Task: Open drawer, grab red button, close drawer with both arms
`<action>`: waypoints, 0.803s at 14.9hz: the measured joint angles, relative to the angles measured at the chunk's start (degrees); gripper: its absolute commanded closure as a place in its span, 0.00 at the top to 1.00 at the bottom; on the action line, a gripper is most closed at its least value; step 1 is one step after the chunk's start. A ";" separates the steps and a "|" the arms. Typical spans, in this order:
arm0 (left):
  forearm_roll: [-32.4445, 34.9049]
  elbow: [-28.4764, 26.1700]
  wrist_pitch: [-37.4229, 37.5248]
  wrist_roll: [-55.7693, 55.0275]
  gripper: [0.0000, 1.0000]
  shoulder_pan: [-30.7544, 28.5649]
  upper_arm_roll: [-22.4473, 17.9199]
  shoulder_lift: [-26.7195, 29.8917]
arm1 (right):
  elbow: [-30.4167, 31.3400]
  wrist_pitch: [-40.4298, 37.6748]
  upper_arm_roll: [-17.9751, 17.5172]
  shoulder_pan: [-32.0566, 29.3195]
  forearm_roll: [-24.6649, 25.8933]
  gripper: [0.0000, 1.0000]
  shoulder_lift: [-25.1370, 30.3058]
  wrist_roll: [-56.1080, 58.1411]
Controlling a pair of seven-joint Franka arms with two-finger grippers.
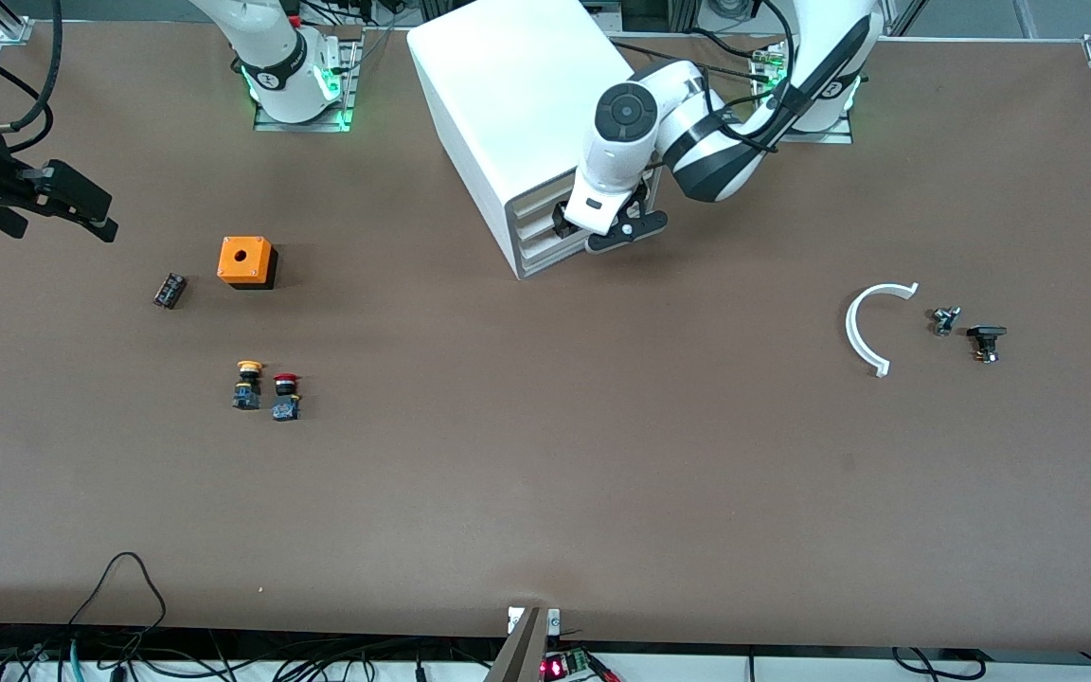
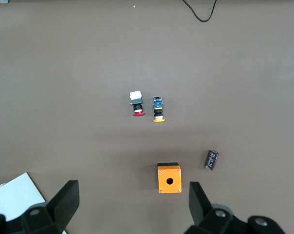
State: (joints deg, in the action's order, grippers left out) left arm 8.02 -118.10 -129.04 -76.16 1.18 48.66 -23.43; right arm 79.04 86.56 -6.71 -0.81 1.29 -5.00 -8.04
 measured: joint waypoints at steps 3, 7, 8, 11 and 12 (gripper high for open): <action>-0.18 0.08 0.01 0.41 1.00 -0.13 0.25 -0.15 | 0.00 0.01 0.00 -0.01 0.00 1.00 0.00 0.00; -0.18 3.45 6.95 7.02 1.00 -0.82 0.44 -0.03 | 0.01 0.02 0.00 -0.02 0.00 1.00 0.00 0.00; -0.18 5.71 10.85 9.52 1.00 -1.45 0.46 0.07 | 0.02 0.02 0.00 -0.02 0.00 1.00 0.00 0.00; -0.18 13.11 21.47 18.52 1.00 -4.07 0.49 0.63 | 0.03 0.02 0.00 -0.03 0.00 1.00 0.00 0.00; -0.18 15.15 23.97 21.67 1.00 -5.20 0.49 0.77 | 0.04 0.02 0.00 -0.03 0.00 1.00 0.00 0.00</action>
State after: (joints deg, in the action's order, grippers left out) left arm 7.83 -102.95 -105.06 -54.50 -4.02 49.15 -22.66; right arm 79.08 86.58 -6.71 -0.84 1.29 -5.00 -8.04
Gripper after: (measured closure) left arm 0.000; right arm 0.000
